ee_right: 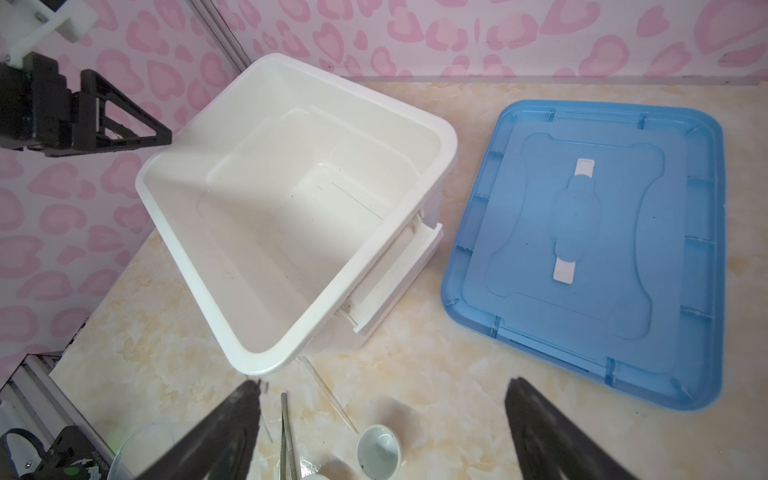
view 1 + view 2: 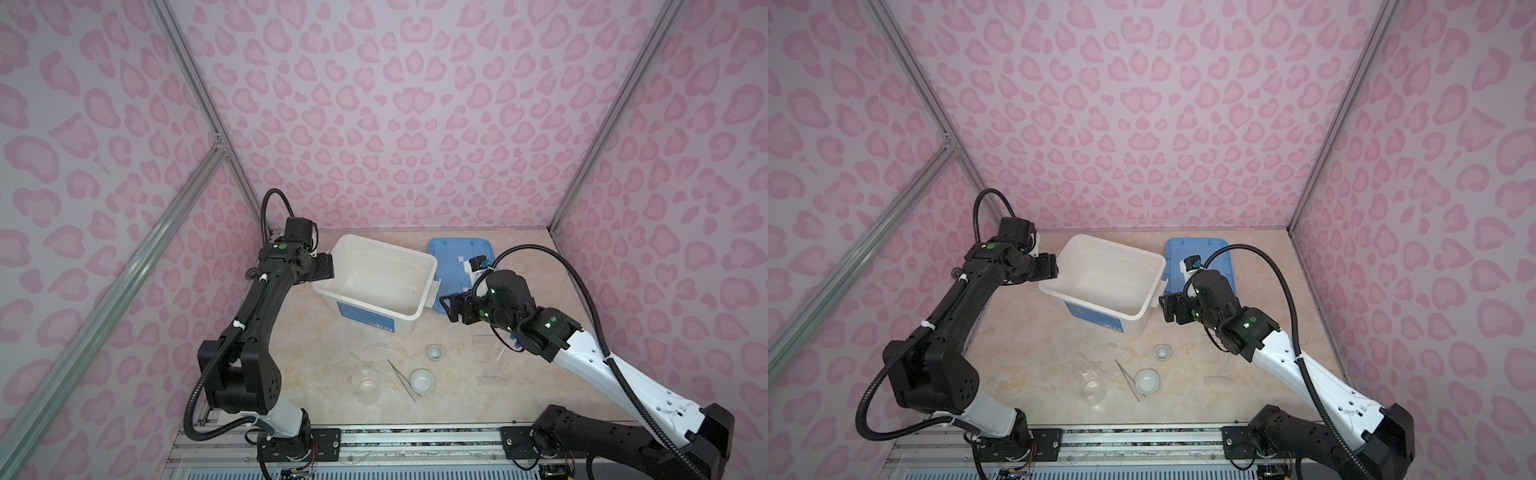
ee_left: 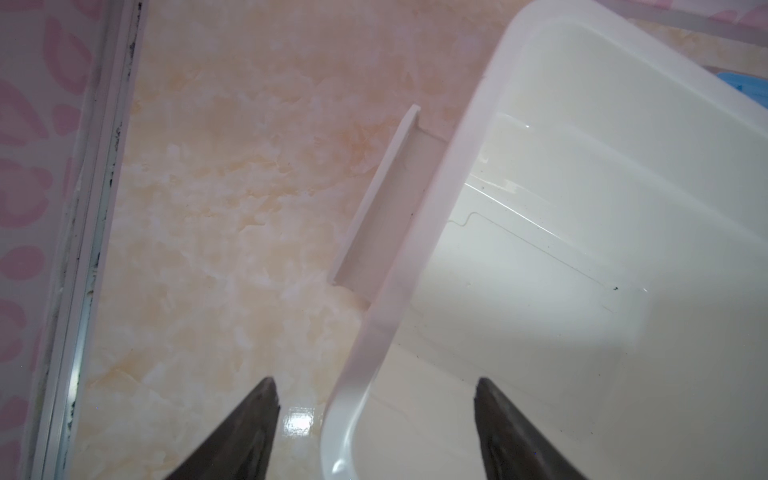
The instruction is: Organize the chemistry lab equipment
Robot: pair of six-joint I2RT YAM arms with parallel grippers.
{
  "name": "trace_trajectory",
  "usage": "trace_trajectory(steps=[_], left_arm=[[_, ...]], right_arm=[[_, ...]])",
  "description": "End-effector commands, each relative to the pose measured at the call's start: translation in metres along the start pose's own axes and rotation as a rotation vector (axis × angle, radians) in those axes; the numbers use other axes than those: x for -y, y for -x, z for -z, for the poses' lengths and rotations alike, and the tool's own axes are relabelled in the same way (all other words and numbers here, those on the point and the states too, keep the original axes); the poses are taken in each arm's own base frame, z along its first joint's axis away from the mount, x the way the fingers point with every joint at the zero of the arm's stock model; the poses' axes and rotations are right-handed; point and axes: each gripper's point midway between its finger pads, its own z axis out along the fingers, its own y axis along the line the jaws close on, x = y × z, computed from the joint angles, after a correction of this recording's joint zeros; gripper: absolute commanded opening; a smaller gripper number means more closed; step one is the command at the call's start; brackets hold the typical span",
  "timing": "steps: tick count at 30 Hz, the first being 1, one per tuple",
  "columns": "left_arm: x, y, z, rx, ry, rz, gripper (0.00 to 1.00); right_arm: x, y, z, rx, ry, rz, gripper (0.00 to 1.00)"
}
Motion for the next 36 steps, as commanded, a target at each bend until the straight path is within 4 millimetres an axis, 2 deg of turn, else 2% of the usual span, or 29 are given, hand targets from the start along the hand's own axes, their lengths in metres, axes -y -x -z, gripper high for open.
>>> trace_trajectory(steps=[1,3,7,9,12,18,20,28,31,33,36], left_arm=[[0.011,0.012,-0.016,-0.012,-0.052,-0.069,0.72],[0.01,0.016,-0.026,-0.025,-0.036,-0.073,0.7],[0.006,0.009,-0.038,-0.061,-0.013,-0.077,0.57],[0.004,0.003,-0.036,-0.067,-0.001,-0.068,0.57],[0.003,-0.005,-0.027,-0.057,-0.004,-0.061,0.49],[-0.003,-0.025,-0.018,-0.086,0.013,-0.046,0.46],[-0.002,-0.031,-0.017,-0.095,0.004,-0.031,0.4],[-0.001,-0.051,0.001,-0.089,-0.019,0.055,0.38],[0.0,-0.066,0.009,-0.09,-0.032,0.073,0.39],[0.003,-0.073,0.013,-0.082,-0.055,0.084,0.45],[0.013,-0.086,0.012,-0.104,-0.111,0.089,0.45]], right_arm=[[0.003,-0.001,0.002,0.003,-0.016,0.001,0.93],[0.004,-0.001,0.003,0.005,-0.018,0.003,0.93],[0.005,-0.005,0.003,-0.001,-0.018,0.01,0.93],[0.005,-0.006,0.001,-0.003,-0.019,0.012,0.93],[0.004,-0.007,-0.001,-0.009,-0.016,0.014,0.93],[0.002,-0.005,-0.004,-0.009,-0.009,0.013,0.93],[0.002,-0.005,-0.004,-0.01,-0.006,0.009,0.93],[0.003,-0.006,-0.002,-0.01,-0.011,0.001,0.92],[0.004,-0.007,-0.001,-0.011,-0.012,0.0,0.93],[0.003,-0.008,0.0,-0.011,-0.011,0.0,0.93],[0.004,-0.007,0.0,-0.006,-0.011,-0.002,0.93]])
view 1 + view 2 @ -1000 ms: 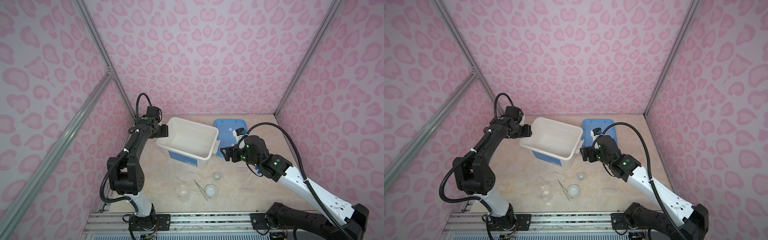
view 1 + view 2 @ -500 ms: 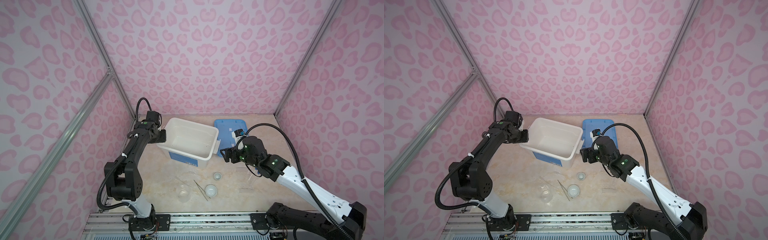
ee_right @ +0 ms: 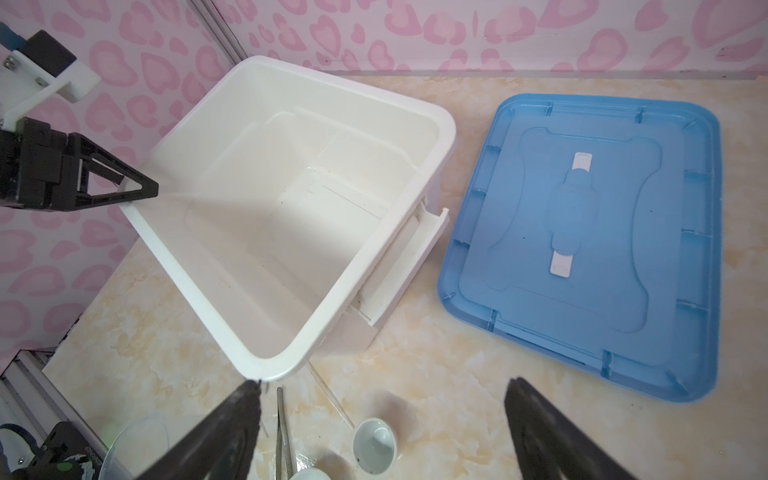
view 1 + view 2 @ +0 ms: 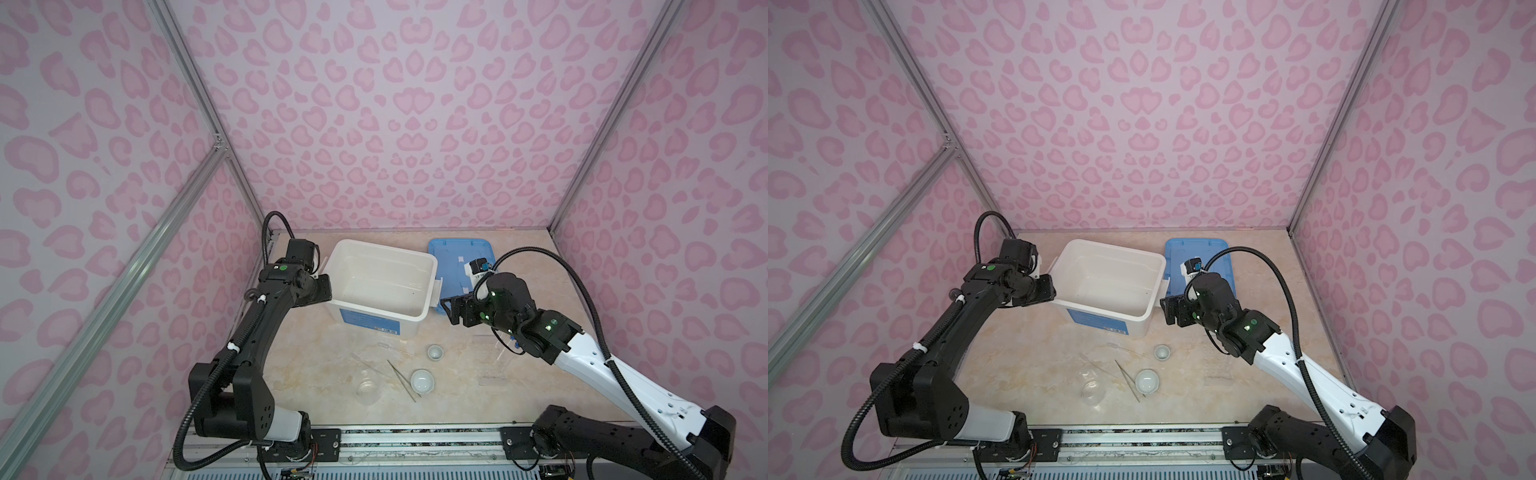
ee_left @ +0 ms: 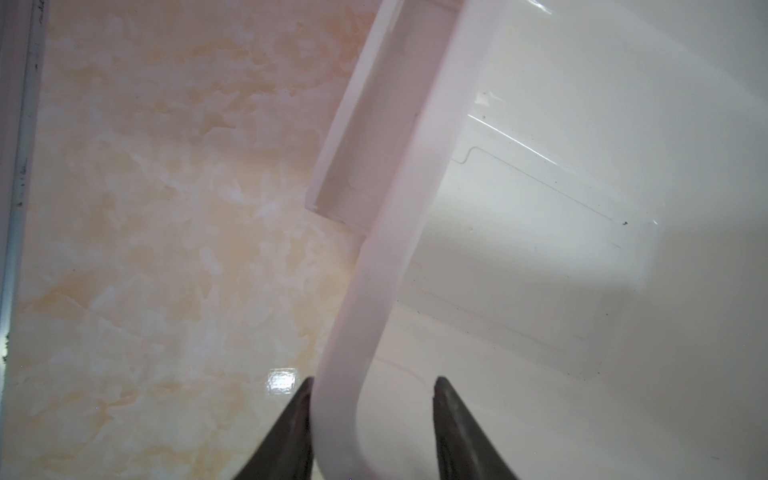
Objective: Organize the chemistry lab equipment
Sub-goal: 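Push the white bin square beside the blue lid with the left gripper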
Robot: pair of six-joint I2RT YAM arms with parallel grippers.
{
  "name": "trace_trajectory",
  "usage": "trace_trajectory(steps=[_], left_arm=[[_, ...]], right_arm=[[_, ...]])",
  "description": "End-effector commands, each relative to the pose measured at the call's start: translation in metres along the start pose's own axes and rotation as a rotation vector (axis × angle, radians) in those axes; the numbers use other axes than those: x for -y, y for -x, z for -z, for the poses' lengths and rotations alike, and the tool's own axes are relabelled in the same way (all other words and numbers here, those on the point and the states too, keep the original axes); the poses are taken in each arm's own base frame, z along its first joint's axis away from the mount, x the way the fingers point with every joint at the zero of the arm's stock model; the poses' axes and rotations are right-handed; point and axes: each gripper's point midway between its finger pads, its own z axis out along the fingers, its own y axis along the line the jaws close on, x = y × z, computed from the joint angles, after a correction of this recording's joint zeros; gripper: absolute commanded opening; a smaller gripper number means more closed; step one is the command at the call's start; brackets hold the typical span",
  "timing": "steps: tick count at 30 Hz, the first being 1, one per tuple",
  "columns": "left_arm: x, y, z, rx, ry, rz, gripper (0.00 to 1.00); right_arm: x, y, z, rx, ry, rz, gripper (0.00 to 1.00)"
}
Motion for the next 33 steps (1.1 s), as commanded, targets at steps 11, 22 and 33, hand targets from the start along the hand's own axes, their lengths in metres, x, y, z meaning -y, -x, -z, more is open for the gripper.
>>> trace_trajectory(steps=[11,22,33], left_arm=[[0.021,-0.025,0.025,0.01,-0.07,0.012,0.65],[0.039,0.053,0.022,0.092,-0.057,-0.161,0.72],[0.027,0.062,-0.018,0.042,0.063,-0.123,0.37]], right_arm=[[0.002,-0.001,0.004,0.006,-0.005,-0.017,0.93],[0.004,0.001,0.011,0.018,-0.011,-0.02,0.92],[0.007,-0.002,0.009,0.009,-0.025,-0.008,0.92]])
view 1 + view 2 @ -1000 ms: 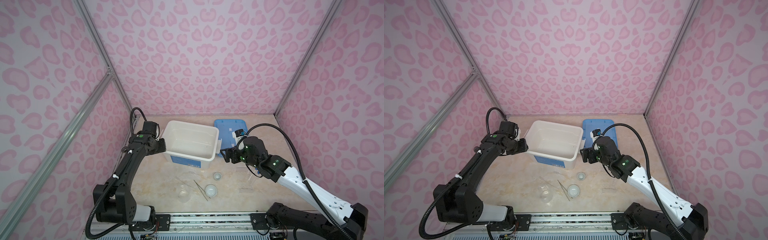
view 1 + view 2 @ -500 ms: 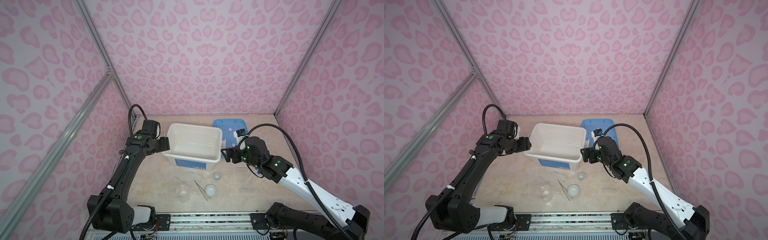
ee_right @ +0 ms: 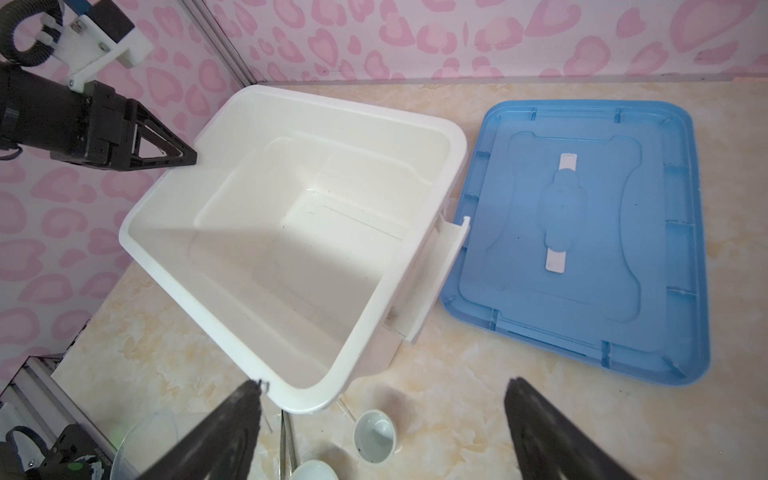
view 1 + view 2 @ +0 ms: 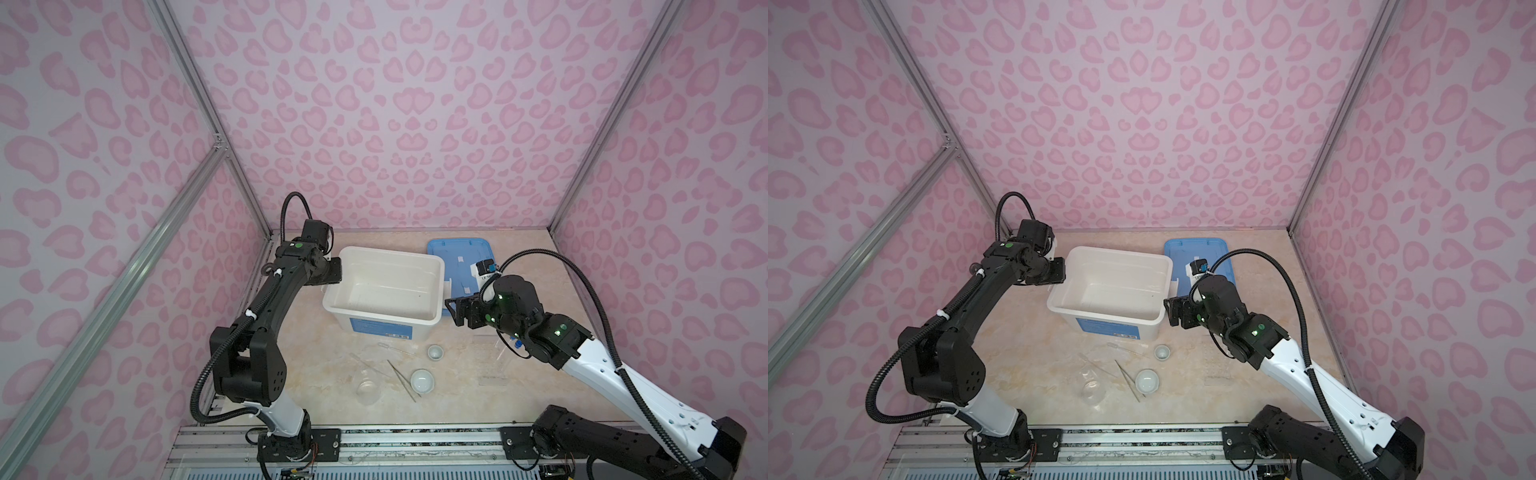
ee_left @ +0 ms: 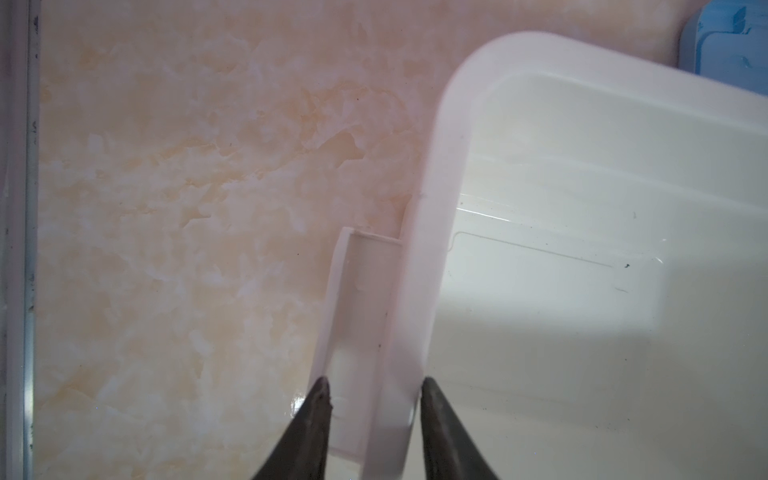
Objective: Organize the chemistry lab equipment
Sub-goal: 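Push the white bin square beside the blue lid with the left gripper, then release the bin rim and move the left gripper to the clear beaker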
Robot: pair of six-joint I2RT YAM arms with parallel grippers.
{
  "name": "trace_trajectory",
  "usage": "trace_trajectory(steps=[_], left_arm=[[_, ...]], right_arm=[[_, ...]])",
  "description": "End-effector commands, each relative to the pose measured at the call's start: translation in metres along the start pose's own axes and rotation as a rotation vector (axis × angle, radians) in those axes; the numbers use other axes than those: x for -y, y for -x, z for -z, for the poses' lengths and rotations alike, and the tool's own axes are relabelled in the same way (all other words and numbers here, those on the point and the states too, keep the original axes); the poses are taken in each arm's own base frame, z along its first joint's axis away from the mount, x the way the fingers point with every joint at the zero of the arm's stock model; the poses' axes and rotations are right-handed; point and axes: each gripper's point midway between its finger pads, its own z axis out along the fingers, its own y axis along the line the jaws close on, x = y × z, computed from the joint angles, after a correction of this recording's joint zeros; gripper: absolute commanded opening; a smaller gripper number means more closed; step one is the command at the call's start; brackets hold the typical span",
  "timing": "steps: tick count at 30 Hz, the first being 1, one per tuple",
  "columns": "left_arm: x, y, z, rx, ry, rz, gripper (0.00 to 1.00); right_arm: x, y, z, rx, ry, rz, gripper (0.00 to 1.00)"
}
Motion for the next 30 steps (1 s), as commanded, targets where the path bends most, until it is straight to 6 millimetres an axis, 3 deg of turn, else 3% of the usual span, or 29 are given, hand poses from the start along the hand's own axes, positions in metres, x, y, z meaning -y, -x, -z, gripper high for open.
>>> trace_trajectory(steps=[1,7,11,22,25,30], left_arm=[[-0.008,0.008,0.0,0.026,0.05,0.01,0.37],[-0.02,0.007,-0.003,0.025,0.118,0.041,0.26],[-0.025,0.007,-0.003,0.025,0.124,0.072,0.25],[-0.013,0.007,-0.008,0.041,0.044,0.127,0.24],[-0.009,0.009,-0.006,0.046,0.024,0.115,0.3],[-0.006,0.021,0.006,0.081,0.006,0.107,0.58]], right_arm=[[0.003,-0.003,-0.005,-0.008,-0.014,0.01,0.92],[-0.001,-0.003,-0.013,-0.022,-0.002,0.01,0.92],[0.0,-0.003,-0.013,-0.022,-0.006,0.011,0.92],[0.001,-0.002,-0.012,-0.018,-0.012,0.013,0.92],[0.001,-0.001,-0.011,-0.012,-0.015,0.012,0.92],[0.001,0.002,-0.007,-0.002,-0.016,0.008,0.92]])
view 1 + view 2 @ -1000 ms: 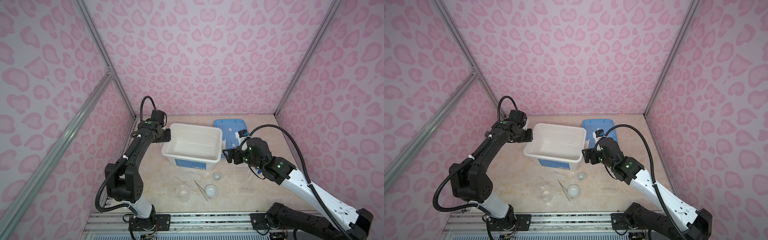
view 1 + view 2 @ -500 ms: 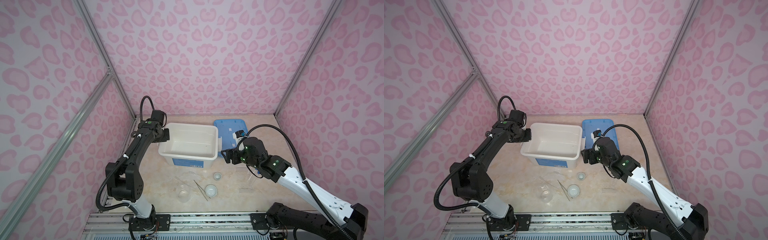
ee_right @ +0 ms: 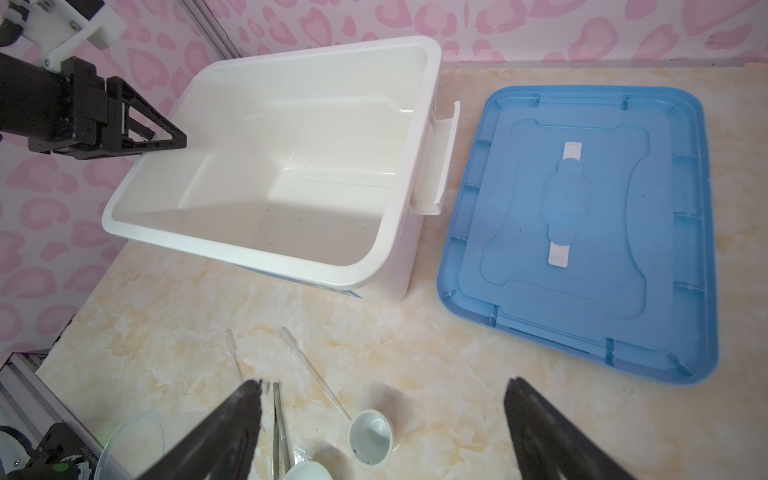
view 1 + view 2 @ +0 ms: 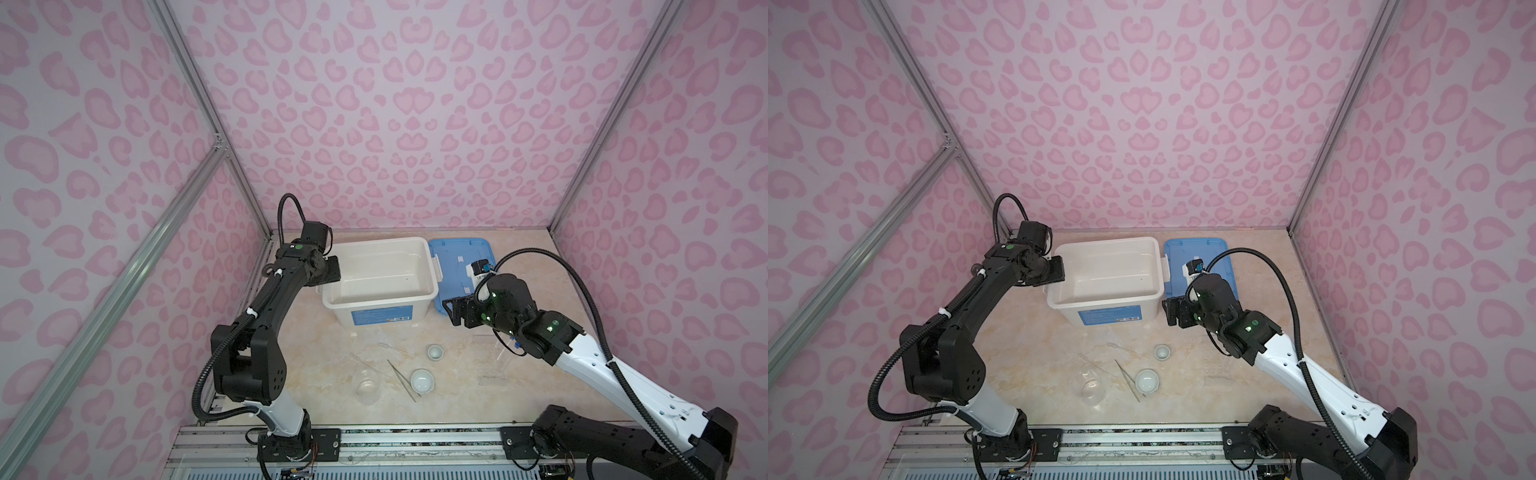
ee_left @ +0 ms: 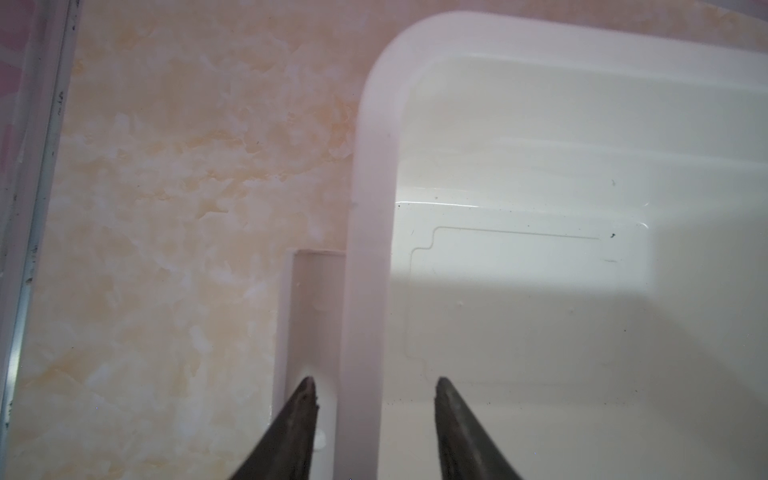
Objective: Organize the chemistry lab equipment
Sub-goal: 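Release the bin rim and move the left gripper to the clear beaker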
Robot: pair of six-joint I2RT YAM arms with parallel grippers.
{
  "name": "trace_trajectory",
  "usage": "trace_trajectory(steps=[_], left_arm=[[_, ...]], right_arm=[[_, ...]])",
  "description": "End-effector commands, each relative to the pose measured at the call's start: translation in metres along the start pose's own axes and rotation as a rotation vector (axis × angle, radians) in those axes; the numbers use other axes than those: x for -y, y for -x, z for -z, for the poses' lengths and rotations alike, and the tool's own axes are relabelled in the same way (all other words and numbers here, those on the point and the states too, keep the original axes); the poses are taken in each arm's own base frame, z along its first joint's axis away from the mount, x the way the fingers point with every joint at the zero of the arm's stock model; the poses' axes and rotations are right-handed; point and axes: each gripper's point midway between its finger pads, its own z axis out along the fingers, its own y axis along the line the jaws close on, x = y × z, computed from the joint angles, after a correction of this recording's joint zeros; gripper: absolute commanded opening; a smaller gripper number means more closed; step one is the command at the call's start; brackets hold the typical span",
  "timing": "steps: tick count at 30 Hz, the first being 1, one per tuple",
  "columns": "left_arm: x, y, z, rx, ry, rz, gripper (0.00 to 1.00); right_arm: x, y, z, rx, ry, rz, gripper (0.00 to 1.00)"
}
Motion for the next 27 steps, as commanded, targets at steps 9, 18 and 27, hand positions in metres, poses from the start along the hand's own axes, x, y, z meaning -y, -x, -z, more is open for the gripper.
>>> trace_trajectory(steps=[9,18,27], left_arm=[[0.011,0.04,0.082,0.174,-0.065,-0.005,0.98],[0.026,-0.034,0.17,0.159,-0.226,-0.092,1.0],[0.02,-0.167,0.157,-0.105,-0.217,-0.154,0.99]], right_arm=[[-0.002,0.012,0.021,0.047,0.011,0.074,0.98],[0.001,0.008,0.05,0.042,0.009,0.172,0.98],[-0.029,-0.025,0.061,0.0,0.025,0.296,0.98]])
